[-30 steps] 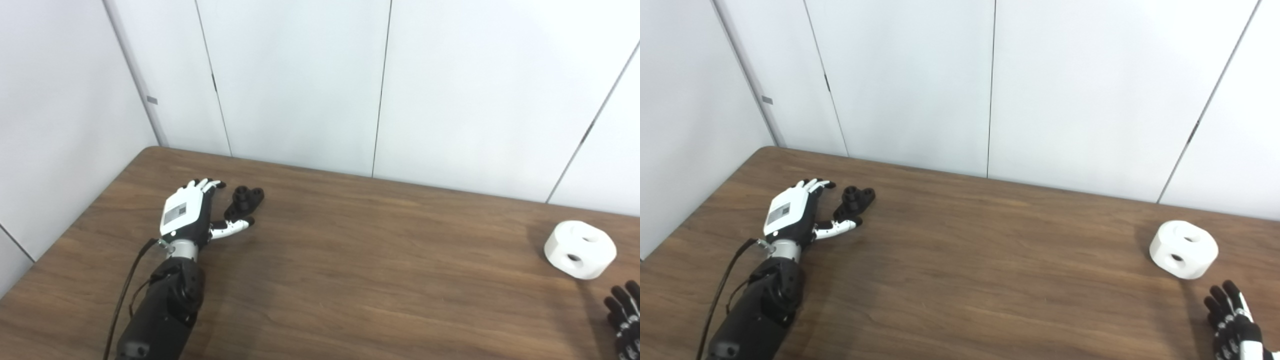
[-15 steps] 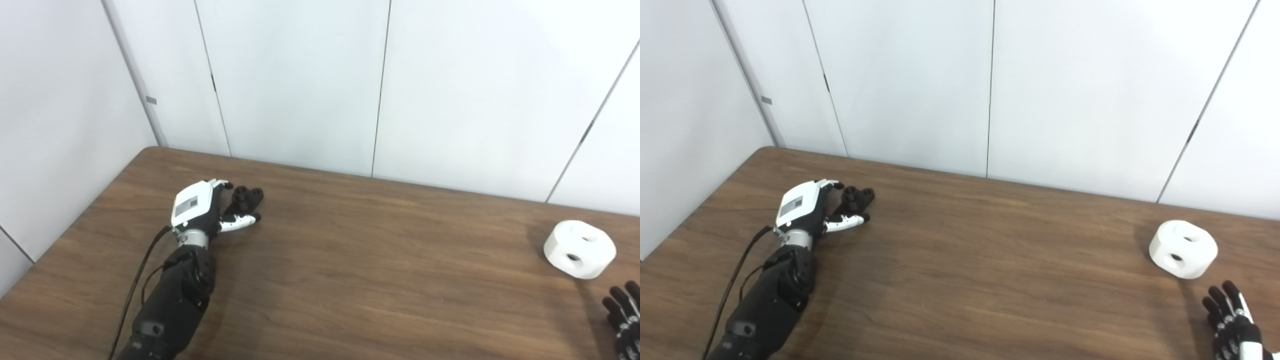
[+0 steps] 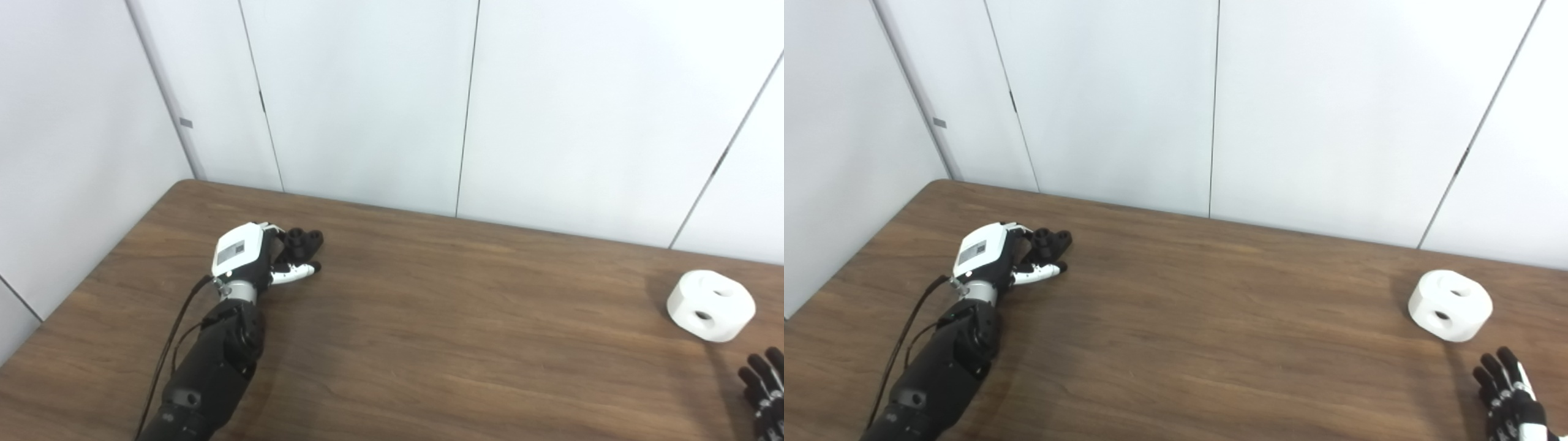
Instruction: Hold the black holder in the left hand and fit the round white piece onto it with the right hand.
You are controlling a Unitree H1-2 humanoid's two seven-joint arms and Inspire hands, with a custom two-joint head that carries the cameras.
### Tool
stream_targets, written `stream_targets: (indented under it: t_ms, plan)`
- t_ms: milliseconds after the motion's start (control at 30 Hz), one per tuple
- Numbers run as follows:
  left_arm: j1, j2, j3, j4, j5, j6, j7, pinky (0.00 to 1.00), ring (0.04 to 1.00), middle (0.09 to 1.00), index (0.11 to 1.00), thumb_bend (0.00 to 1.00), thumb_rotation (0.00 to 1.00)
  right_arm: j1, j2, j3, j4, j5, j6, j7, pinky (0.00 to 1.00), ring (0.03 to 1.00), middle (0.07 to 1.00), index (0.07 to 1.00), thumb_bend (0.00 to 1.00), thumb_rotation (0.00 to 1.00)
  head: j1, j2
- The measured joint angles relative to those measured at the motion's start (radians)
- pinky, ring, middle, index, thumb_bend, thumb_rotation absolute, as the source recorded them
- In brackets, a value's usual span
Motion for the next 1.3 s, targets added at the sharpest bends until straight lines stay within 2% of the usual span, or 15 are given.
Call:
stream_targets:
  t_ms: [267, 900, 1100, 1133, 1167, 1300]
  plan:
    - [-0.003, 0.003, -0.002, -0.006, -0.001, 0.024, 0.001, 0.94, 0.939, 0.854, 0.626, 0.81, 0.4, 0.001, 0.001, 0.0, -0.001, 0.0, 0.0, 0.0, 1.0, 0.952, 0.959, 0.973, 0.63, 0.99, 0.0, 0.006]
    - [-0.003, 0.004, -0.008, -0.025, -0.003, 0.044, -0.002, 0.91, 0.91, 0.815, 0.582, 0.75, 0.3, 0.006, 0.0, 0.001, -0.007, -0.001, 0.015, 0.0, 1.0, 0.949, 0.955, 0.977, 0.63, 0.99, 0.002, 0.021]
    - [-0.003, 0.004, -0.006, -0.026, -0.012, 0.039, -0.001, 0.91, 0.903, 0.8, 0.554, 0.73, 0.22, 0.006, 0.001, 0.001, -0.008, 0.0, 0.018, 0.0, 1.0, 0.953, 0.954, 0.978, 0.64, 0.99, 0.0, 0.023]
    - [-0.003, 0.004, -0.006, -0.026, -0.013, 0.037, 0.0, 0.92, 0.904, 0.8, 0.523, 0.63, 0.15, 0.006, 0.001, 0.001, -0.008, 0.0, 0.018, 0.0, 1.0, 0.953, 0.954, 0.977, 0.64, 0.99, 0.0, 0.023]
    - [-0.003, 0.004, -0.006, -0.026, -0.015, 0.035, 0.0, 0.92, 0.904, 0.8, 0.504, 0.56, 0.11, 0.006, 0.001, 0.001, -0.008, 0.0, 0.018, 0.0, 1.0, 0.952, 0.954, 0.976, 0.64, 0.99, 0.0, 0.023]
    - [-0.003, 0.004, -0.004, -0.026, -0.02, 0.023, 0.009, 0.91, 0.881, 0.791, 0.488, 0.52, 0.07, 0.006, 0.001, 0.001, -0.009, -0.001, 0.019, -0.001, 1.0, 0.951, 0.954, 0.978, 0.64, 0.99, 0.0, 0.023]
